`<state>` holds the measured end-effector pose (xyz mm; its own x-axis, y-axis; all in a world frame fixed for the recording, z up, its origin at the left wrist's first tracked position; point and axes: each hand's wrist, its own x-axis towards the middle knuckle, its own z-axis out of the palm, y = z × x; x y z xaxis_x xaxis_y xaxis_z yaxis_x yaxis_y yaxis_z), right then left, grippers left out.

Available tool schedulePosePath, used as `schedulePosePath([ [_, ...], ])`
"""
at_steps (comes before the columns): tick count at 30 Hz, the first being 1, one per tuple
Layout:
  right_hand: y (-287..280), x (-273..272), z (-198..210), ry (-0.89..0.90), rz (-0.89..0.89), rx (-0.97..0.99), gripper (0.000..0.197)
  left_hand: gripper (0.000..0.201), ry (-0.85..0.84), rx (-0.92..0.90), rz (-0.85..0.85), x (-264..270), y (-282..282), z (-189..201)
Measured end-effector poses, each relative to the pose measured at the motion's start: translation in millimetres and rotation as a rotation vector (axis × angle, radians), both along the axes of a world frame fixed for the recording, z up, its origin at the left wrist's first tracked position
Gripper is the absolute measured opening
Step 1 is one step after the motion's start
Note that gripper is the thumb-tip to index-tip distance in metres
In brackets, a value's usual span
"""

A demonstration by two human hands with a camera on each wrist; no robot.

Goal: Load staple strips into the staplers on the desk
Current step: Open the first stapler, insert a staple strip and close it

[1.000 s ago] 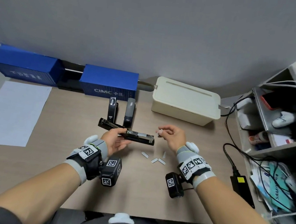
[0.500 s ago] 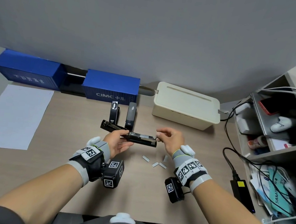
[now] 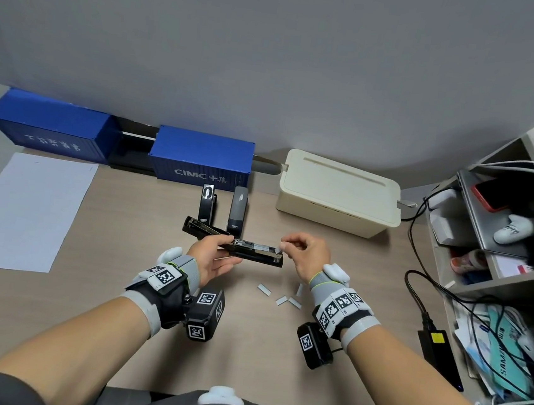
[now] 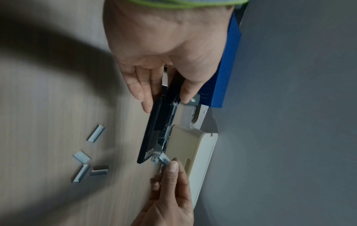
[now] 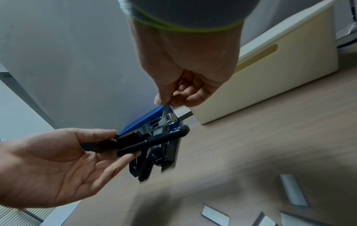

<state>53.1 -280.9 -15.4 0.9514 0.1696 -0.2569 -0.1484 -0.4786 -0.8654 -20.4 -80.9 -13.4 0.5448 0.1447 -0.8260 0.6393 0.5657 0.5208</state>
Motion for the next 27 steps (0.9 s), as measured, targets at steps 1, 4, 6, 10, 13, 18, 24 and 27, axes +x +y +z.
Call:
schedulePosePath([
  [1, 0.6, 0.2, -0.8, 0.0, -0.004, -0.001, 0.019, 0.024, 0.003, -0.002, 0.001, 0.0, 0.0, 0.0],
  [4, 3.2, 0.4, -1.3, -0.003, -0.01, 0.001, 0.021, 0.023, 0.016, -0.029, 0.006, -1.0, 0.9, -0.7],
  [6, 4.8, 0.9, -1.6, -0.021, -0.015, -0.006, 0.022, 0.024, 0.024, -0.042, 0.01, -1.7, 1.6, -1.3],
  [10, 7.2, 1.1, 0.4, -0.05, -0.004, -0.032, 0.017, 0.023, 0.028, -0.038, 0.024, -1.1, 1.8, -0.7],
  [13, 7.2, 2.8, -0.7, -0.049, -0.032, -0.035, 0.02, 0.024, 0.02, -0.046, 0.026, -0.1, 0.6, -0.4],
  [18, 5.6, 3.4, 0.3, -0.06, -0.03, -0.023, 0.013, 0.027, -0.004, -0.034, 0.032, 1.1, -0.5, 0.6],
  [24, 1.0, 0.1, -3.2, -0.09, 0.018, -0.057, 0.007, 0.028, -0.008, -0.047, 0.025, 0.9, -1.0, 1.3],
  [27, -0.3, -0.2, -8.0, -0.121, 0.036, -0.061, 0.007, 0.027, -0.01, -0.056, 0.023, -0.4, -0.7, 0.2],
])
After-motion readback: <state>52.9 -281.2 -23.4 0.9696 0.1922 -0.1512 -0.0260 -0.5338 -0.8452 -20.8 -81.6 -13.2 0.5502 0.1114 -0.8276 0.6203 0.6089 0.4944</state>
